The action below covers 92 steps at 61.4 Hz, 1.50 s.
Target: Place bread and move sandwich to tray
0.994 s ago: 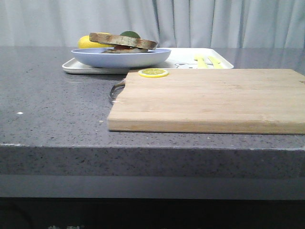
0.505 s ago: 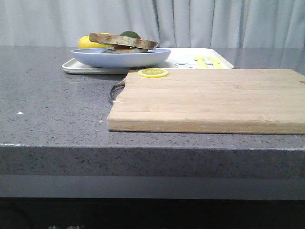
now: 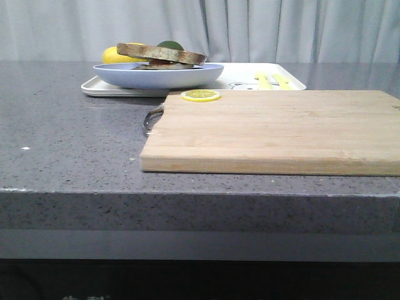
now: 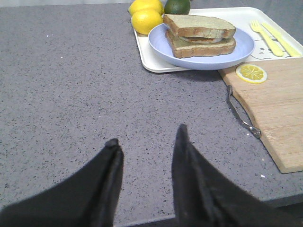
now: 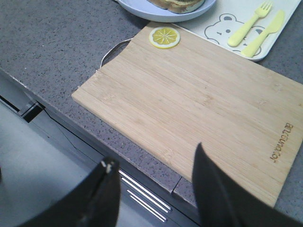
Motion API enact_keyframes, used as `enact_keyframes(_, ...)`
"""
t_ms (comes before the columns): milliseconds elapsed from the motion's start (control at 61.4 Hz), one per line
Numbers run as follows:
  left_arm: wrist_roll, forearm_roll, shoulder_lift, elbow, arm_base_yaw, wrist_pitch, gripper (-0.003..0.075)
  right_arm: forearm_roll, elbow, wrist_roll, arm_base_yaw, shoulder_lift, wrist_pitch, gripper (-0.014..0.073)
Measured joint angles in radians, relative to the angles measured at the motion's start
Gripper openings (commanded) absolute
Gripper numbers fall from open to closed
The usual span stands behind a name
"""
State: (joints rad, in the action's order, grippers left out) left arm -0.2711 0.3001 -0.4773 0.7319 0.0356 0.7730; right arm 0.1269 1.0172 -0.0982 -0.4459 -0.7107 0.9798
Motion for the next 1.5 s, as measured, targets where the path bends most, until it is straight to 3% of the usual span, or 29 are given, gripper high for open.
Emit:
enact_keyframes(114,0.000,0.000,0.000,0.000,0.000,0.000,-0.0021,0.000,0.000,0.000,0.000,0.000,0.000,-0.0013)
enact_keyframes(179,0.000,0.000,0.000,0.000,0.000,0.000,-0.0020,0.000,0.000,0.000,0.000,0.000,0.000,-0.0075)
enact_keyframes(619,0.000,0.003,0.023,-0.014,0.030,-0.015,-0.0020,0.000,0.000,0.000,0.000,0.000,0.000,-0.0068)
enact_keyframes(1043,0.004,-0.026,0.310,-0.289,-0.001,-0.232,-0.0020,0.000,0.000,0.000,0.000,0.000,0.000,-0.0068)
enact_keyframes(1124,0.075,-0.076,0.329,-0.346,-0.001,-0.306,-0.0020,0.000,0.000,0.000,0.000,0.000,0.000,-0.0068)
enact_keyframes(1287,0.477,-0.357,0.391,-0.460,0.012,-0.362,-0.0020,0.000,0.000,0.000,0.000,0.000,0.000,-0.0068)
enact_keyframes(1499,0.578,-0.423,0.450,-0.616,0.015,-0.509,-0.0020,0.000,0.000,0.000,0.000,0.000,0.000,-0.0068)
